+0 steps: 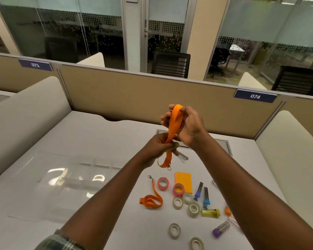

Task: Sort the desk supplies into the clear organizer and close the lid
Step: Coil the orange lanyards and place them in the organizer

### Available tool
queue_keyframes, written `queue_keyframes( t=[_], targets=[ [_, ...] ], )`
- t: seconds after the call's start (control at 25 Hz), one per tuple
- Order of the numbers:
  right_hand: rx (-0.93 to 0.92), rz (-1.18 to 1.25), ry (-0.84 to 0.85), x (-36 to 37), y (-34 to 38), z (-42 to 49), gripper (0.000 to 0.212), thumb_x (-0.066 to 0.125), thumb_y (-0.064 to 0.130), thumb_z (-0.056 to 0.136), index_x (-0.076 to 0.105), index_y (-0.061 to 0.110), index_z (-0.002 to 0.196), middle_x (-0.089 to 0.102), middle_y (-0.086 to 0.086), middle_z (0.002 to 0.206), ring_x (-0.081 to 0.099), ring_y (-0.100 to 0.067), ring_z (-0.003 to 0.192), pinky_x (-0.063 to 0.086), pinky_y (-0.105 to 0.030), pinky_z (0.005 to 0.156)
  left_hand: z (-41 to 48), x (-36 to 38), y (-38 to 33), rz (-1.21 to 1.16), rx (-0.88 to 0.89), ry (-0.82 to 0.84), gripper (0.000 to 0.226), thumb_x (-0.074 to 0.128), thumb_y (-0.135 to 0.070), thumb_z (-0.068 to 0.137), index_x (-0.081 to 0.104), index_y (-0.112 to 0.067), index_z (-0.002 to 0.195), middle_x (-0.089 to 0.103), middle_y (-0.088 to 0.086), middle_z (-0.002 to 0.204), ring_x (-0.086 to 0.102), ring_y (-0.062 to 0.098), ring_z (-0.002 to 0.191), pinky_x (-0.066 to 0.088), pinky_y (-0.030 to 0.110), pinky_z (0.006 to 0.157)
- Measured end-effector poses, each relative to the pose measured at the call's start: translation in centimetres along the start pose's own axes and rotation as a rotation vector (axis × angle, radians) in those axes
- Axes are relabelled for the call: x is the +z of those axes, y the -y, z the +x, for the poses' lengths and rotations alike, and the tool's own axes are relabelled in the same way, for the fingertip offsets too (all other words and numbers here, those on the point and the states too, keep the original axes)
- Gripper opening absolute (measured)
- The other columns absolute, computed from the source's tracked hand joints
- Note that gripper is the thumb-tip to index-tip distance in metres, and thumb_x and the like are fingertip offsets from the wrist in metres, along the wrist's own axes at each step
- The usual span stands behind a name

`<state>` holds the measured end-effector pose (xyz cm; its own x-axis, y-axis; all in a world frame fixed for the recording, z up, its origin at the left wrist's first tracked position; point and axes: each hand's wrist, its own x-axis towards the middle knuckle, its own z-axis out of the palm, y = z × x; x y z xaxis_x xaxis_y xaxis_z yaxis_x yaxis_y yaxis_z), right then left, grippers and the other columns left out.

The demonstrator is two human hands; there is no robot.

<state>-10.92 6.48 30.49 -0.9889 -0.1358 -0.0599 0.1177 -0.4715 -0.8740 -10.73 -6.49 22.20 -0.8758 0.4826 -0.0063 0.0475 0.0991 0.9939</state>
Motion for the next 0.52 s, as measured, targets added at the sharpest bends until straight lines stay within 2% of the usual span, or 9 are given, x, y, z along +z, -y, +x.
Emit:
queue_keyframes(
  t=[0.08, 0.16, 0.24, 0.32, 0.36, 0.44, 0.52],
  targets=[
    [-0.026, 0.072, -0.067, -1.6, 0.0, 0.1, 0.037, 0.028, 0.020, 0.098, 0.062, 0.004, 0.099, 0.068, -0.014, 0.082, 0.069, -0.032, 0.089, 0.053, -0.045, 0.092, -0.4, -1.6, 0.6, -0.035, -0.020, -0.036, 0.021, 0.067, -0.021, 0.090, 0.066, -0.018, 0.111, 0.071, 0.000, 0.085, 0.067, 0.018, 0.075, 0.058, 0.037, 0.078],
    [-0.015, 0.054, -0.199, -4.1, -1.0, -0.5, 0.033, 0.030, 0.013, 0.098, 0.062, 0.005, 0.098, 0.072, -0.015, 0.086, 0.070, -0.033, 0.095, 0.055, -0.042, 0.087, -0.8, -3.1, 0.7, -0.056, -0.013, -0.100, 0.025, 0.071, -0.020, 0.088, 0.063, -0.020, 0.112, 0.068, -0.003, 0.077, 0.061, 0.012, 0.068, 0.057, 0.029, 0.066],
    [0.042, -0.221, -0.297, -6.8, -3.2, -1.4, 0.029, 0.034, 0.006, 0.098, 0.063, 0.008, 0.103, 0.075, -0.011, 0.098, 0.068, -0.032, 0.105, 0.054, -0.035, 0.083, -0.8, -4.1, 0.4, 0.024, -0.001, -0.135, 0.025, 0.074, -0.024, 0.086, 0.064, -0.020, 0.108, 0.067, -0.004, 0.075, 0.059, 0.007, 0.064, 0.052, 0.022, 0.059],
    [0.072, -0.609, -0.250, -9.0, -5.8, -2.3, 0.028, 0.044, 0.006, 0.097, 0.059, 0.015, 0.119, 0.071, -0.002, 0.116, 0.062, -0.027, 0.118, 0.050, -0.033, 0.090, -0.6, -4.4, 0.2, 0.277, -0.027, -0.098, 0.024, 0.076, -0.026, 0.084, 0.064, -0.023, 0.104, 0.067, -0.002, 0.084, 0.060, 0.006, 0.070, 0.051, 0.020, 0.058],
    [0.077, -0.716, -0.187, -9.5, -7.0, -2.6, 0.033, 0.051, 0.012, 0.095, 0.055, 0.019, 0.128, 0.065, 0.002, 0.126, 0.056, -0.024, 0.125, 0.047, -0.033, 0.095, -0.3, -4.2, 0.1, 0.463, -0.060, -0.044, 0.025, 0.077, -0.026, 0.083, 0.063, -0.025, 0.104, 0.065, -0.002, 0.090, 0.060, 0.009, 0.075, 0.052, 0.021, 0.060],
    [0.090, -0.684, -0.062, -9.3, -8.8, -2.9, 0.053, 0.060, 0.038, 0.088, 0.047, 0.028, 0.139, 0.056, 0.007, 0.138, 0.049, -0.016, 0.131, 0.040, -0.034, 0.105, 0.2, -3.4, 0.1, 0.707, -0.133, 0.092, 0.033, 0.076, -0.024, 0.081, 0.058, -0.030, 0.107, 0.059, -0.005, 0.100, 0.058, 0.013, 0.083, 0.051, 0.021, 0.064],
    [0.106, -0.505, 0.042, -7.7, -11.0, -3.2, 0.068, 0.061, 0.061, 0.082, 0.046, 0.031, 0.142, 0.057, 0.005, 0.140, 0.053, -0.013, 0.130, 0.039, -0.034, 0.110, 0.6, -2.4, 0.2, 0.577, -0.176, 0.171, 0.033, 0.072, -0.021, 0.083, 0.055, -0.028, 0.110, 0.060, -0.002, 0.104, 0.061, 0.018, 0.091, 0.055, 0.025, 0.070]
  ],
)
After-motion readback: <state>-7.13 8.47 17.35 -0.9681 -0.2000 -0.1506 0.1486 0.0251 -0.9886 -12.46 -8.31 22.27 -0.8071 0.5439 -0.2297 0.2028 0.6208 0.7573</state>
